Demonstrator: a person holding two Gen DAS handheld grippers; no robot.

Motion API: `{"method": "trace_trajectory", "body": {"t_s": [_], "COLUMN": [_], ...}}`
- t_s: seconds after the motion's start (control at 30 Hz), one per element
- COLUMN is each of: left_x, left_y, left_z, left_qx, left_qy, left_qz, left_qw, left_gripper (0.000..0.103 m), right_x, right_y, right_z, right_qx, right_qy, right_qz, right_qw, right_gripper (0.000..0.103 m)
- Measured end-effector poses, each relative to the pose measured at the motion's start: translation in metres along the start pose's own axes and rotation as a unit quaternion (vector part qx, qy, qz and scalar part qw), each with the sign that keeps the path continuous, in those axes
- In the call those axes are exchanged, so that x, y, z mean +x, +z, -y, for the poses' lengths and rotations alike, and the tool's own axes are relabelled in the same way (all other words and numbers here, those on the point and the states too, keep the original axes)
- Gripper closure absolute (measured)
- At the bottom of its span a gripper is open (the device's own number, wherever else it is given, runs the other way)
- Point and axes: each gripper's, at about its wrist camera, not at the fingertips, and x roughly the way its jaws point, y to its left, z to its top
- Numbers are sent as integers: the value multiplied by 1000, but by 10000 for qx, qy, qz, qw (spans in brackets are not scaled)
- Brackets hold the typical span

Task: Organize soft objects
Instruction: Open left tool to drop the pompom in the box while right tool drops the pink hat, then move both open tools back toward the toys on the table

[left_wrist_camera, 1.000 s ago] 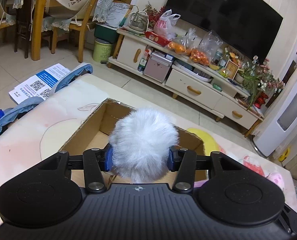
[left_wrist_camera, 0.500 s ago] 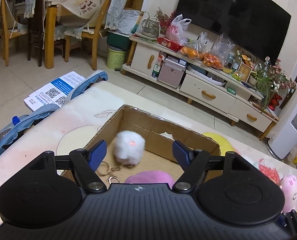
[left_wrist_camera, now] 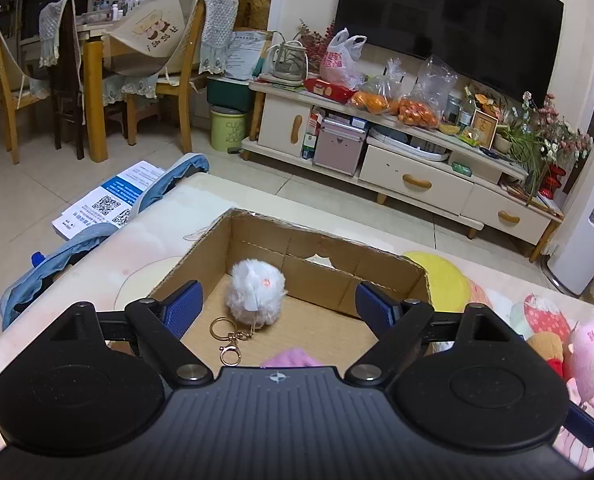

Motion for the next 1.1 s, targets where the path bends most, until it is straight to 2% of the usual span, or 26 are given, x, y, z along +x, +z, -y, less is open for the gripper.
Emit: {"method": "trace_trajectory", "body": {"t_s": [1.1], "left_x": [3], "left_y": [-10], "left_z": [5], "left_qx": [1053], "left_qy": [-274], "left_qz": [-76], "left_qw": [9940], "left_gripper": [0], "right_x": [-33], "right_y": [-22], "right_z": [50], "right_qx": [425], "right_qy": [-355], "right_qz": [-29], "right_qw": [9985], "right_gripper": [4]}}
